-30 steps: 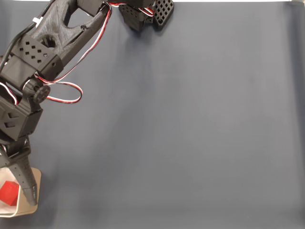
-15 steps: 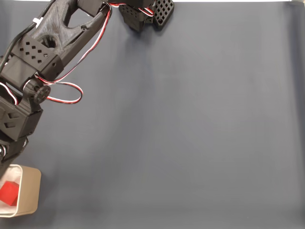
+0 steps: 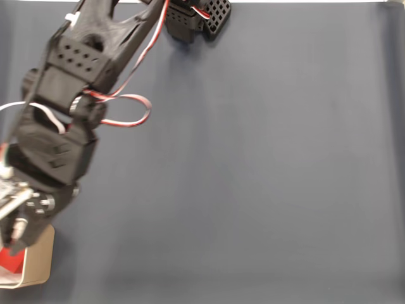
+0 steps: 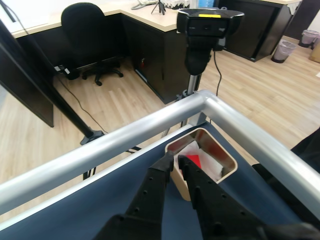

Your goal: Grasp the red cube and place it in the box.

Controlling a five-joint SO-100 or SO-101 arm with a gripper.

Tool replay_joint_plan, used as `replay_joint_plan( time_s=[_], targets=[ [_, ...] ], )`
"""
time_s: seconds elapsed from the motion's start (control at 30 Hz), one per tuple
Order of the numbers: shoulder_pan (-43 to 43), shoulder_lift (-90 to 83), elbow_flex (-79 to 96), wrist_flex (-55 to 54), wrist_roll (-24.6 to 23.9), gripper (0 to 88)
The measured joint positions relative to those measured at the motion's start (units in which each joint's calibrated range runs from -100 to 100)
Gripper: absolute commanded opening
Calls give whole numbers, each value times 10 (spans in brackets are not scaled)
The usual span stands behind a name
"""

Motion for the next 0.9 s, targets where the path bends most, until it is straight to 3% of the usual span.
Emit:
replay_joint_plan(
  time_s=[0.9],
  targets=[
    [-185,-520,584,-13,0,0]
  ],
)
